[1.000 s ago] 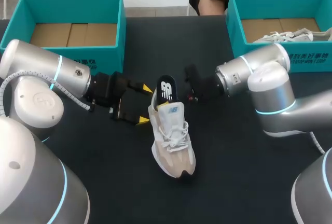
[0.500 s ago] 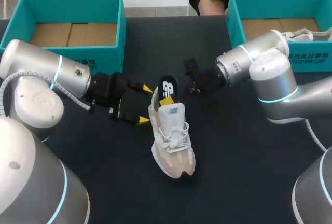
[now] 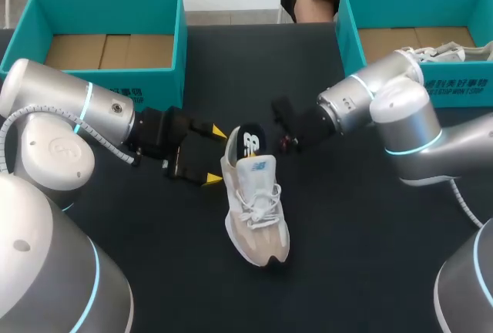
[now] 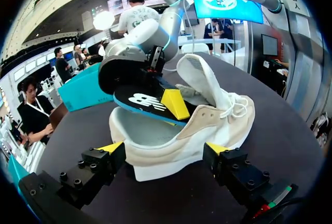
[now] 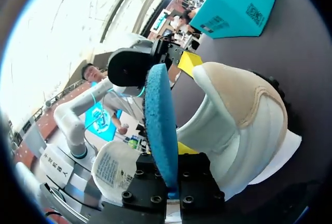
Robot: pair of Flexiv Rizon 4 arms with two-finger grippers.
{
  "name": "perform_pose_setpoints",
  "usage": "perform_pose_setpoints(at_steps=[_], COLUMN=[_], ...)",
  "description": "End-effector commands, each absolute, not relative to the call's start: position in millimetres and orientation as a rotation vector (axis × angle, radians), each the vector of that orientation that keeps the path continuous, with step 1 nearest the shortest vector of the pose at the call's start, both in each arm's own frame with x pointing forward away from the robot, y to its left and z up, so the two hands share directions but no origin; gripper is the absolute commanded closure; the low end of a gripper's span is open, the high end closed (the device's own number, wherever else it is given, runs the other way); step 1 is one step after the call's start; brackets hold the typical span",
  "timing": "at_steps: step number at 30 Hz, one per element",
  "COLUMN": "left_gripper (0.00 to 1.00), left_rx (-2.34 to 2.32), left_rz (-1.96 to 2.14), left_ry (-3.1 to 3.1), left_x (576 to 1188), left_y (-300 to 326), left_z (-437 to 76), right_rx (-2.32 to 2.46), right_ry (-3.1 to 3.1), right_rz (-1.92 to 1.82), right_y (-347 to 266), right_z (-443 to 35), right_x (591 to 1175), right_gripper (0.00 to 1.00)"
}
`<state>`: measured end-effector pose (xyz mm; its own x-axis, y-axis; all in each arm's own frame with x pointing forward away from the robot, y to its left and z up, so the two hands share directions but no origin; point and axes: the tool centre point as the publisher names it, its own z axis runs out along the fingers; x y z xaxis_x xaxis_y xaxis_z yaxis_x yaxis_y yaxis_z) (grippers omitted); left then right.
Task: Take the shoe out of the shoebox, open the shoe tongue, remove and reinsert the insole, then place the shoe into the shoebox
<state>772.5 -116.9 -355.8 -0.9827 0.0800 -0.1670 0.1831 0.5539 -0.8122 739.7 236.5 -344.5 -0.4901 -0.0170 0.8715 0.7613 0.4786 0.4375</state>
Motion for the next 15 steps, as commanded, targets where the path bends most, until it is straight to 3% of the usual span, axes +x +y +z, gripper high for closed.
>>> perform_pose_setpoints(at_steps=[1, 4, 5, 6, 9, 15], left_gripper=[0.00, 0.00, 0.00, 0.00, 0.00, 0.00], left_rx=[0.227, 0.227, 0.227, 0.227, 0.227, 0.227], left_rz=[-1.413, -1.413, -1.413, -1.413, -1.413, -1.413], left_ry=[2.674, 2.674, 2.674, 2.674, 2.674, 2.674], left_x=[773, 773, 773, 773, 773, 773], left_y=[-118, -118, -118, -118, -118, -118], left_z=[-356, -356, -356, -356, -356, -356], right_rx=[-0.628, -0.635, -0.637, -0.639, -0.639, -0.631], right_ry=[-1.824, -1.828, -1.838, -1.847, -1.869, -1.900], right_rz=[-1.097, -1.107, -1.115, -1.116, -1.121, -1.130], right_y=[241, 241, 240, 239, 238, 237], right_z=[-353, -353, -351, -349, -344, -338], right_x=[737, 737, 738, 739, 743, 750], right_gripper=[1.00, 0.99, 0.87, 0.82, 0.72, 0.68])
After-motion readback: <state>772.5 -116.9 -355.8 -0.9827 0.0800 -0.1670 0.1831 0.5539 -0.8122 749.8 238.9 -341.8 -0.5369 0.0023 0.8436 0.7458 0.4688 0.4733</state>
